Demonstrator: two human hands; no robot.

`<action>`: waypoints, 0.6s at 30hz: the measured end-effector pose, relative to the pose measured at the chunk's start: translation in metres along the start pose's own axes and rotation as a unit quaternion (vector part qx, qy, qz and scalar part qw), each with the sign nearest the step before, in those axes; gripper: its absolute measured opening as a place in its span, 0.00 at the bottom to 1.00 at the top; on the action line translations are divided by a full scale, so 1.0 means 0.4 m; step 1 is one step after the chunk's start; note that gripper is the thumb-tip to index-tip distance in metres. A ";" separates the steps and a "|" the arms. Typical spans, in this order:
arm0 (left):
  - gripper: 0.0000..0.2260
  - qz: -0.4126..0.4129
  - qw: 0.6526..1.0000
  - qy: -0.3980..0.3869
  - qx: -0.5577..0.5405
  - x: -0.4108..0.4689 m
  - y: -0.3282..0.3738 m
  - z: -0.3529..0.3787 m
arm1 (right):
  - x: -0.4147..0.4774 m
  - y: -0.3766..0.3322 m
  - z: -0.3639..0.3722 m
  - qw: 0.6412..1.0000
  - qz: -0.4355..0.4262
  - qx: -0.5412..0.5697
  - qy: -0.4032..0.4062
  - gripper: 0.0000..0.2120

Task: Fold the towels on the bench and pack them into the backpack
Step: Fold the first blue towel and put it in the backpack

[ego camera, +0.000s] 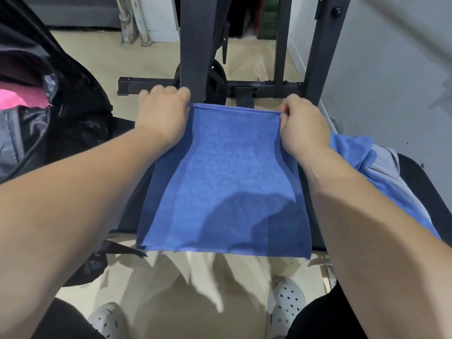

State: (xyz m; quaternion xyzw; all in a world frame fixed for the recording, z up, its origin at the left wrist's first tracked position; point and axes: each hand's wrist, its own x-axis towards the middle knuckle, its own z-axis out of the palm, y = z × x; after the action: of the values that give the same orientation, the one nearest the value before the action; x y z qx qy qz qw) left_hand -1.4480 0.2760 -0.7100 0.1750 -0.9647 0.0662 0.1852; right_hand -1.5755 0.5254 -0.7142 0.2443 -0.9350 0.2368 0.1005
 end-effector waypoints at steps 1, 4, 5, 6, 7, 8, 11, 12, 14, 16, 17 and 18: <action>0.07 -0.002 1.000 0.018 -0.005 -0.001 -0.003 -0.008 | -0.001 -0.002 -0.011 1.000 -0.010 -0.004 0.007 0.07; 0.07 0.008 0.998 0.054 -0.034 -0.017 -0.011 -0.036 | -0.011 -0.005 -0.056 0.998 -0.050 -0.032 0.025 0.06; 0.07 0.014 0.997 0.061 -0.044 -0.027 -0.014 -0.048 | -0.017 -0.004 -0.073 0.997 -0.066 -0.041 0.030 0.06; 0.07 0.022 0.996 0.065 -0.053 -0.041 -0.018 -0.061 | -0.026 -0.002 -0.090 0.996 -0.079 -0.044 0.028 0.06; 0.06 0.033 0.995 0.070 -0.063 -0.060 -0.021 -0.074 | -0.036 -0.001 -0.107 0.995 -0.091 -0.044 0.020 0.05; 0.06 0.048 0.993 0.074 -0.072 -0.084 -0.024 -0.089 | -0.049 0.001 -0.122 0.994 -0.103 -0.042 0.006 0.05; 0.04 0.106 0.987 0.065 -0.106 -0.178 -0.035 -0.129 | -0.101 0.009 -0.160 0.986 -0.157 -0.040 -0.048 0.03; 0.03 0.120 0.985 0.050 -0.113 -0.212 -0.040 -0.138 | -0.121 0.011 -0.169 0.982 -0.172 -0.035 -0.066 0.03; 0.04 0.144 0.983 0.015 -0.109 -0.275 -0.049 -0.150 | -0.163 0.008 -0.192 0.976 -0.188 -0.019 -0.105 0.03; 0.03 0.172 0.979 -0.005 -0.110 -0.331 -0.055 -0.153 | -0.201 -0.005 -0.218 0.967 -0.187 -0.010 -0.171 0.03; 0.03 0.186 0.976 -0.008 -0.115 -0.355 -0.058 -0.154 | -0.221 -0.015 -0.231 0.960 -0.186 -0.020 -0.210 0.04; 0.04 0.196 0.973 -0.009 -0.118 -0.375 -0.060 -0.155 | -0.240 -0.023 -0.242 0.951 -0.187 -0.043 -0.244 0.04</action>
State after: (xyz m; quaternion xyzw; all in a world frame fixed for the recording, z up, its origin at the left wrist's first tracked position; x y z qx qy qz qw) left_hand -1.2880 0.3124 -0.7084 -0.0404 -0.9829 -0.0144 0.1789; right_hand -1.4812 0.6052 -0.6556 0.4601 -0.8780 0.1064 -0.0777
